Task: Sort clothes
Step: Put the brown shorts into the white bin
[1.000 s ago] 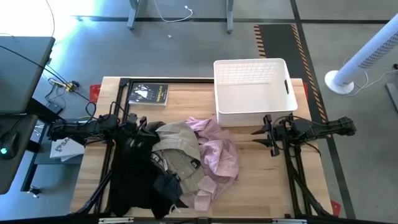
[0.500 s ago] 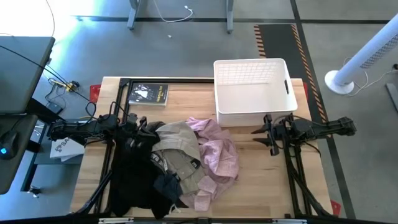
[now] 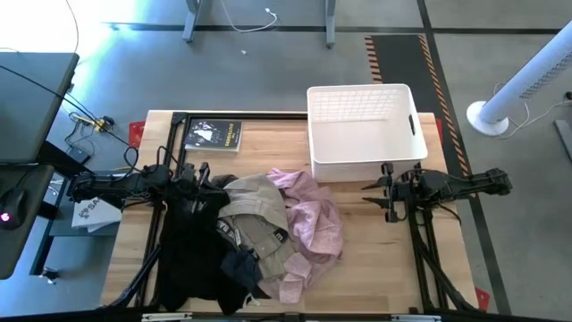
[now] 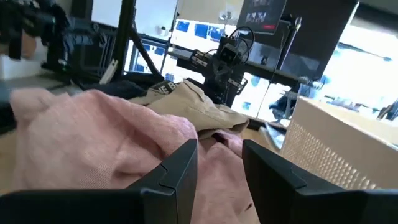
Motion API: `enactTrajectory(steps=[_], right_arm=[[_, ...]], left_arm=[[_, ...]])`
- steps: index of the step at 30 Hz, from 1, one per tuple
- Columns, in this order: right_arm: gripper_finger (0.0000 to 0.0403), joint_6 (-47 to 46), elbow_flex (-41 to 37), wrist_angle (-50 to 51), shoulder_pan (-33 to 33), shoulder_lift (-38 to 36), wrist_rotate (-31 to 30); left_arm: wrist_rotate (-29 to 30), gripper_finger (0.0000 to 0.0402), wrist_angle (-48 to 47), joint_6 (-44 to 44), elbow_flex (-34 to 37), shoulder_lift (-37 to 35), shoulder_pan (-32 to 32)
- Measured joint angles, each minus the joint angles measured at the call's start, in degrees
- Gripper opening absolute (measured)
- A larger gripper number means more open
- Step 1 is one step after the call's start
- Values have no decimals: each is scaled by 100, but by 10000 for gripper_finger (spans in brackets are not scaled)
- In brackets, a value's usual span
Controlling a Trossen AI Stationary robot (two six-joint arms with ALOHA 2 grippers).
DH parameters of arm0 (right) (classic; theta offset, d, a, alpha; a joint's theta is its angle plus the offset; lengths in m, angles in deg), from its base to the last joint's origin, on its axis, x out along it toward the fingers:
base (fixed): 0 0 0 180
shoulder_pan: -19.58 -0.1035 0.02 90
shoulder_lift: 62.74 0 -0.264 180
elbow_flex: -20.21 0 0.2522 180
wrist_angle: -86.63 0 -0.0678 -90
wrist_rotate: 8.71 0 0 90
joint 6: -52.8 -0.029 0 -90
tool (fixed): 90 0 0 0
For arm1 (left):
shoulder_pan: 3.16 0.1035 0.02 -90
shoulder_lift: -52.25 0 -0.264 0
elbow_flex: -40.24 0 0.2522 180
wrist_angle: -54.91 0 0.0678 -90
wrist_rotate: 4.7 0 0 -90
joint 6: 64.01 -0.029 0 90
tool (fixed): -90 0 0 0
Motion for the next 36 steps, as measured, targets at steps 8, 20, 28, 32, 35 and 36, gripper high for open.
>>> enactTrajectory(steps=[8, 20, 28, 32, 35, 36], right_arm=[[124, -1583, 0, -1086, 1, 2, 15], [124, -1756, -1, -2405, 1, 1, -385], [124, -2310, -1, -3927, 1, 4, -201], [124, -2663, -2, -4092, 1, 48, -158], [124, -2604, 44, -4336, -1, 380, 380], [124, -2526, 107, -4497, -6, 577, 588]], left_arm=[[36, 8, 23, -105, 0, 0, 4], [1438, 8, 517, 216, 0, 2, 2], [1623, 8, 810, 671, -2, 0, 4], [1799, 8, 1398, 649, -2, 0, 4], [1711, 8, 1658, 649, -4, 0, 3], [1661, 8, 1672, 649, -4, 0, 2]])
